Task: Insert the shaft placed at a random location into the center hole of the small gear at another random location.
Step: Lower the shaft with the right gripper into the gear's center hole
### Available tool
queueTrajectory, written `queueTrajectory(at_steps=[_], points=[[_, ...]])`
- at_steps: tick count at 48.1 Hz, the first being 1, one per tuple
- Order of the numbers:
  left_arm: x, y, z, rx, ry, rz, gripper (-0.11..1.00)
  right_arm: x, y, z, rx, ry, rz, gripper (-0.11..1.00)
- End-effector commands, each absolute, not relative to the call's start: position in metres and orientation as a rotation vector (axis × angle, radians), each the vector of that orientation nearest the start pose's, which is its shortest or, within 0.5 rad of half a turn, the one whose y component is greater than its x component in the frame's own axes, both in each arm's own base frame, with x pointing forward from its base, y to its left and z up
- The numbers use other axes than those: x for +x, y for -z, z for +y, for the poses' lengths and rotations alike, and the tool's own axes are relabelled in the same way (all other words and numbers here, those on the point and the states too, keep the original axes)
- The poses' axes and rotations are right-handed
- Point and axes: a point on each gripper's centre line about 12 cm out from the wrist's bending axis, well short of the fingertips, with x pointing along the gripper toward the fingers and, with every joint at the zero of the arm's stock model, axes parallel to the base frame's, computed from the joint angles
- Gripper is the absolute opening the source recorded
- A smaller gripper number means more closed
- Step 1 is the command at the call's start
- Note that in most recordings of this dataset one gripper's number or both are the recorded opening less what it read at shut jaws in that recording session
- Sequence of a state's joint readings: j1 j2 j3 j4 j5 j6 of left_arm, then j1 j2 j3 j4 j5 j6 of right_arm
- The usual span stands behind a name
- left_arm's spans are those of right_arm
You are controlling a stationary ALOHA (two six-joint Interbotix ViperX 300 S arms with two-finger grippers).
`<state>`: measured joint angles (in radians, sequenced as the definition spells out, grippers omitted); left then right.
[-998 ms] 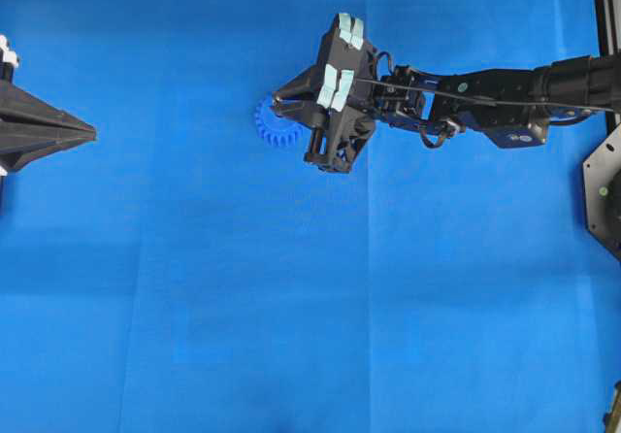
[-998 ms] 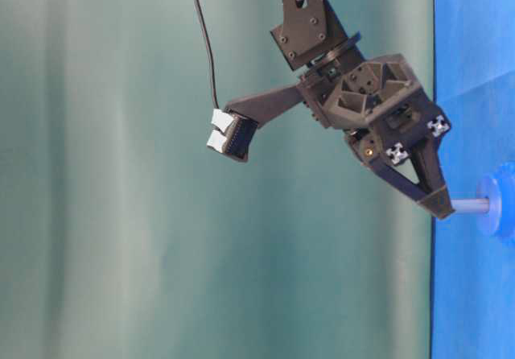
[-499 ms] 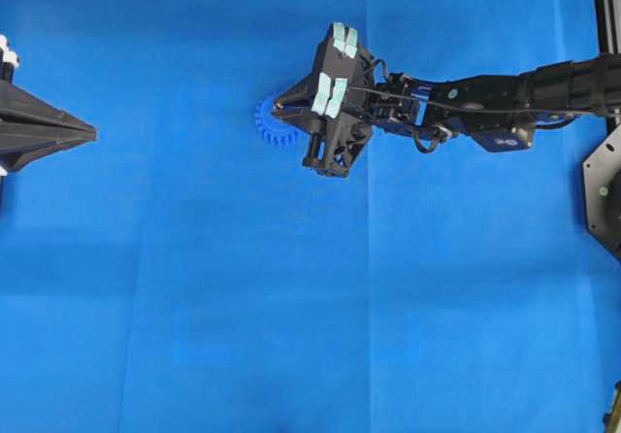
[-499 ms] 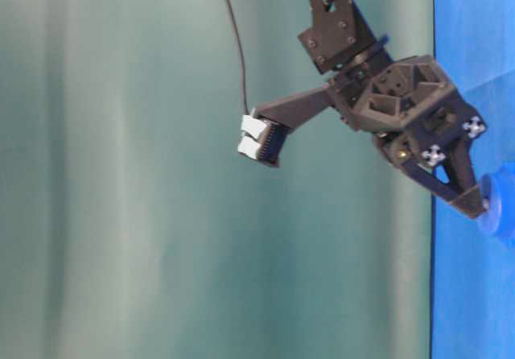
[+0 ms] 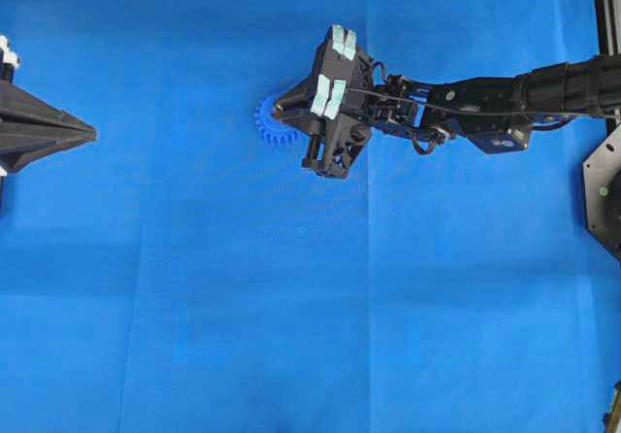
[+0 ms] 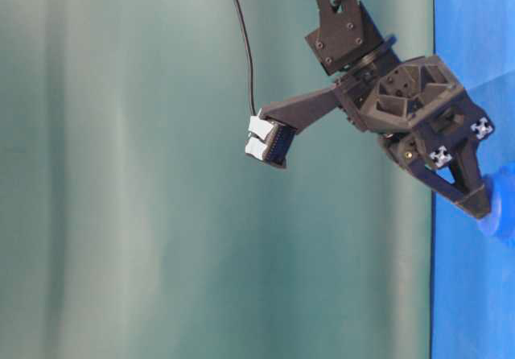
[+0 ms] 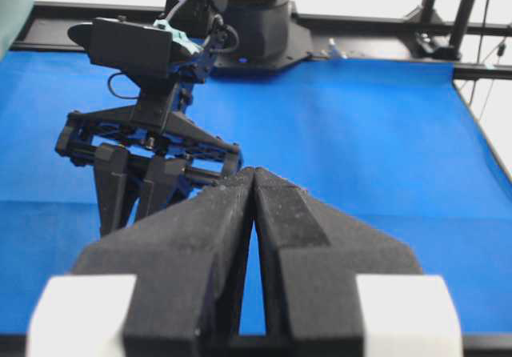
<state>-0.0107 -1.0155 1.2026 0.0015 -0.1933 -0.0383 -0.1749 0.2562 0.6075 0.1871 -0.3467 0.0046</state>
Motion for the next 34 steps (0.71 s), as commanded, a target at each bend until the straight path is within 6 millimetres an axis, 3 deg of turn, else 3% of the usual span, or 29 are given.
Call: queueTrajectory(at_steps=[1,15,19,30,34], points=[[0.1907,-0.2838,-0.0024,-0.038,0.013,-0.012,0.0,0.4264,-0.1239,-0.0822,0.204,0.276,0.479,0.04],[0.1908,-0.2837,-0.0024,-0.038,0.013,-0.007,0.0,0.4263,-0.1233,-0.082,0.205,0.275,0.488,0.08],[0.1907,-0.2831,-0.0024,-0.038,0.013,-0.006,0.0,0.4262,-0.1225,-0.081,0.207,0.273,0.499,0.22],[0.1907,-0.282,-0.0024,-0.038,0.012,0.003,0.0,0.4275,-0.1244,-0.0812,0.209,0.272,0.498,0.85],[0.1908,-0.2827,-0.0024,-0.04,0.013,0.002,0.0,0.4275,-0.1242,-0.0812,0.209,0.272,0.499,0.88]])
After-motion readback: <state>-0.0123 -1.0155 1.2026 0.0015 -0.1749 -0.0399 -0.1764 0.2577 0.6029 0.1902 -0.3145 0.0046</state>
